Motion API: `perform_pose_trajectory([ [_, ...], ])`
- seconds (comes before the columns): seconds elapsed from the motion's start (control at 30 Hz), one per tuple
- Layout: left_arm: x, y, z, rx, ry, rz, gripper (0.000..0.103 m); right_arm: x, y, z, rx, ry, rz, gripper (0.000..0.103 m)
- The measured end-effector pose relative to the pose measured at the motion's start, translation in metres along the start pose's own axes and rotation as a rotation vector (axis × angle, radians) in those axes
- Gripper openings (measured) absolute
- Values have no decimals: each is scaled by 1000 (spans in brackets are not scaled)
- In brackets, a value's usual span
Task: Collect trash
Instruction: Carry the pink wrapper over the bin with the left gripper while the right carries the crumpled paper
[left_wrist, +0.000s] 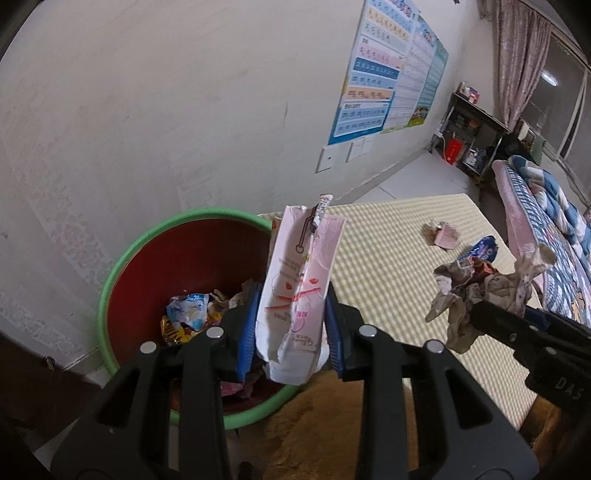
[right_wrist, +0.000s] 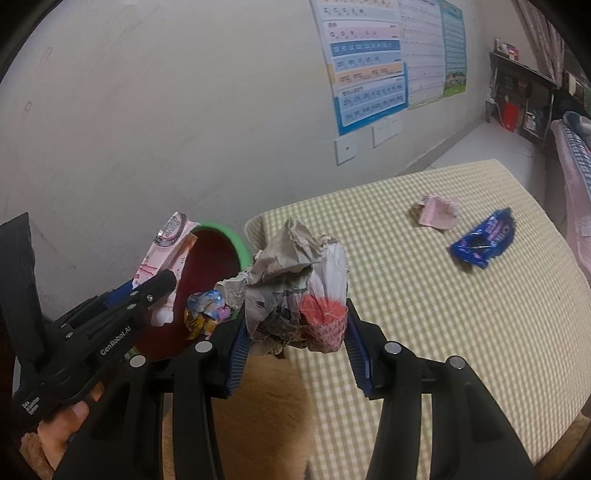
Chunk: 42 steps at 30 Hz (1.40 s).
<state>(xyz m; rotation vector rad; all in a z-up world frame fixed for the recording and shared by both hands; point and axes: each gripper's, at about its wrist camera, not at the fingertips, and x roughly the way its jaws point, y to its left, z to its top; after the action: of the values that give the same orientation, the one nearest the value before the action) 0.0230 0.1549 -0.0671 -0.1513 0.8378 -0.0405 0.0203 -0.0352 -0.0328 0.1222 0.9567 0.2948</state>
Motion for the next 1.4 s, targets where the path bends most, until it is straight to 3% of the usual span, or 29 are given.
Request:
perform_pose_trajectory([
  [0.37,6,21,-2,-24,14,34,30,19,27,1,-53,24,29,46],
  [1.4,24,45,-7,-63,53,74,30,53,40,2,-61,91,50,46],
])
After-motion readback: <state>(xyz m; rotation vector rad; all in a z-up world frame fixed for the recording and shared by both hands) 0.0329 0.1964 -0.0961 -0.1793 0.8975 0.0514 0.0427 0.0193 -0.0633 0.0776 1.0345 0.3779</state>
